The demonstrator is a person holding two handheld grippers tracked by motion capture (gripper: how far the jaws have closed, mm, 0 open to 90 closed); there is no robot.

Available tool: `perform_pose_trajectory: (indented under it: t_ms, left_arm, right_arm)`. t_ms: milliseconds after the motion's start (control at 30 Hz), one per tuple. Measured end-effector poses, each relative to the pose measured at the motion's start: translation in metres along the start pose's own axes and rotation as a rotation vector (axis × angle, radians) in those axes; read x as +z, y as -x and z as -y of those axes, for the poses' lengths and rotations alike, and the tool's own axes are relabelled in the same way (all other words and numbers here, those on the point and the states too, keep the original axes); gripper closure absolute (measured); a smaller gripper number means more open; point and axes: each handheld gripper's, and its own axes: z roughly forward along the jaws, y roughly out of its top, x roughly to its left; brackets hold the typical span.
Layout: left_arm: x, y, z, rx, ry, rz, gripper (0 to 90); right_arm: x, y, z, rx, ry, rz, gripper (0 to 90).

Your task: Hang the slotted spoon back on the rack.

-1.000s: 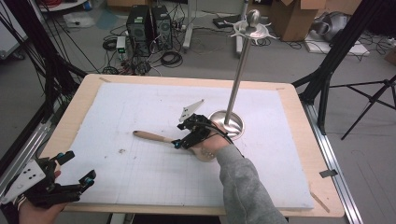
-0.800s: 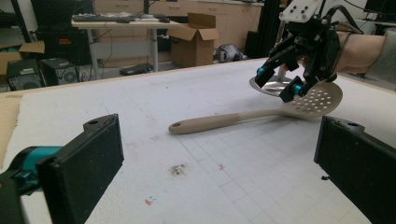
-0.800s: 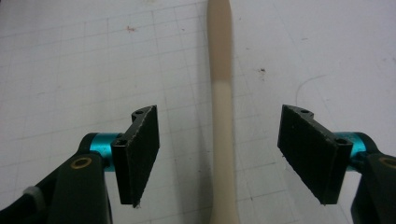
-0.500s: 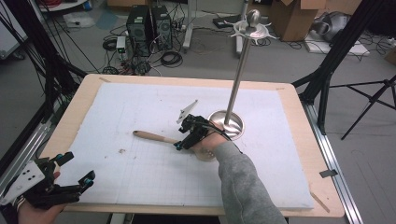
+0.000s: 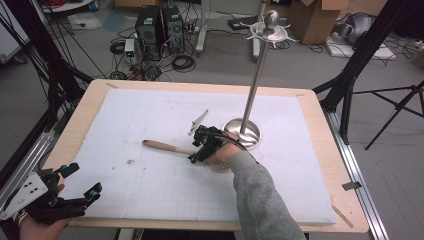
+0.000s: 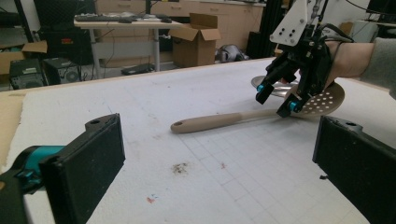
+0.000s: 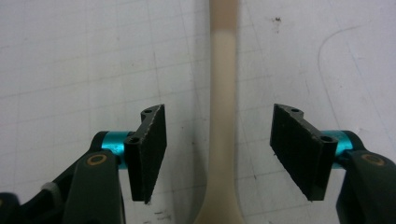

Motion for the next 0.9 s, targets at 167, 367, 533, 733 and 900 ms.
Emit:
perform_pose_trajectory:
  t_ms: [167, 367, 533, 733, 900]
  left_arm:
    - [-0.0006, -0.0004, 0.0002, -0.002, 0.000, -0.002, 2.5]
    - [-0.0007, 0.0015, -0.0012, 0.004, -0.004, 0.002, 2.5]
    - [-0.0010, 0.0012, -0.0010, 0.004, -0.007, 0.001, 2.5]
    - [-0.0015, 0.0027, -0.0024, 0.010, -0.002, 0.003, 2.5]
    - [-0.0012, 0.0024, -0.0015, 0.008, -0.006, 0.001, 2.5]
  right_arm:
    - [0.0025, -0.0005, 0.0000, -0.012, -0.015, -0.010, 44.6]
    - [0.0053, -0.0008, 0.0003, -0.020, -0.038, -0.020, 52.2]
    - [0.0069, -0.0012, 0.0007, -0.029, -0.059, -0.023, 56.4]
    - [0.0073, -0.0016, 0.0008, -0.030, -0.064, -0.024, 60.1]
    - [0.0075, -0.0012, 0.0011, -0.031, -0.059, -0.019, 62.4]
